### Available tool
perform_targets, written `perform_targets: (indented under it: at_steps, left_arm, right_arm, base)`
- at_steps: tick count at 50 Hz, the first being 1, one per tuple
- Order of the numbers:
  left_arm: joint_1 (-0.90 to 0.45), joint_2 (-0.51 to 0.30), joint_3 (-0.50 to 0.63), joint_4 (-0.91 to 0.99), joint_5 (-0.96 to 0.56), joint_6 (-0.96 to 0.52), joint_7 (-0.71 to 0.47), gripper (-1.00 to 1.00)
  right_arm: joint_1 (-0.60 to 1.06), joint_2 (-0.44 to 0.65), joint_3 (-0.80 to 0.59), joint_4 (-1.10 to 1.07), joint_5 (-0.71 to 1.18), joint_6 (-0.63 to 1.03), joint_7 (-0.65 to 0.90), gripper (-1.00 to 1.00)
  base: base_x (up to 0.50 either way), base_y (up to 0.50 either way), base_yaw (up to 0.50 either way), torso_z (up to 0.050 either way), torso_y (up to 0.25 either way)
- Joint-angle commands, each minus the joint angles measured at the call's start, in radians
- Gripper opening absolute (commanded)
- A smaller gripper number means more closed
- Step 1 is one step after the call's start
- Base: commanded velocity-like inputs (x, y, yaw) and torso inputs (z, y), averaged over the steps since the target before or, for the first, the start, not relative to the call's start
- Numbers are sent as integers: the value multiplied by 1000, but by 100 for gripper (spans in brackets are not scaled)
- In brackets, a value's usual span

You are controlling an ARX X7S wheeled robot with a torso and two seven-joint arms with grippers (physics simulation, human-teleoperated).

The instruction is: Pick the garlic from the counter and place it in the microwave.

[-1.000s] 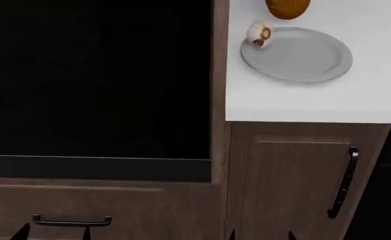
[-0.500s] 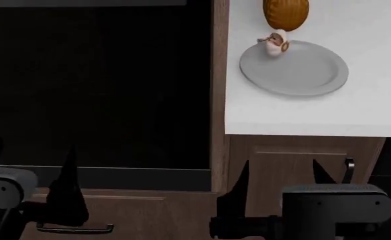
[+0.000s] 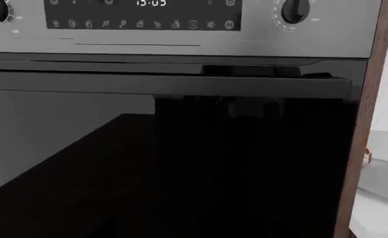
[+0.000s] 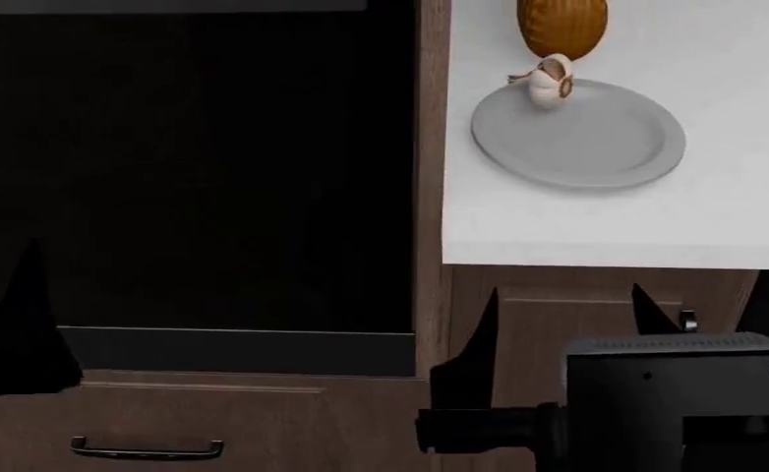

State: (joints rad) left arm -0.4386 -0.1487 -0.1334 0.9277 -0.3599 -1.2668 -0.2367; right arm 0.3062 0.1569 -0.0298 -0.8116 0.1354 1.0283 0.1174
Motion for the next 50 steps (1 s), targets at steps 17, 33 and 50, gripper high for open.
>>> perform_targets:
  at_steps: [17,33,50]
  left_arm:
    - [15,0,-556,-9,-69,98,41,100]
    - [28,-2,-550,-17,-84,97,46,100]
    - [10,5,-516,-15,13,48,70,100]
  right_arm:
    - [30,29,-35,13,-15,3,35,100]
    - [20,42,-35,13,-13,-9,45,100]
    - [4,-83,-13,6,-275,-15,-167,100]
  base:
    - [0,0,0,0,0]
    - [0,0,0,0,0]
    - [12,-3,-6,1,-4]
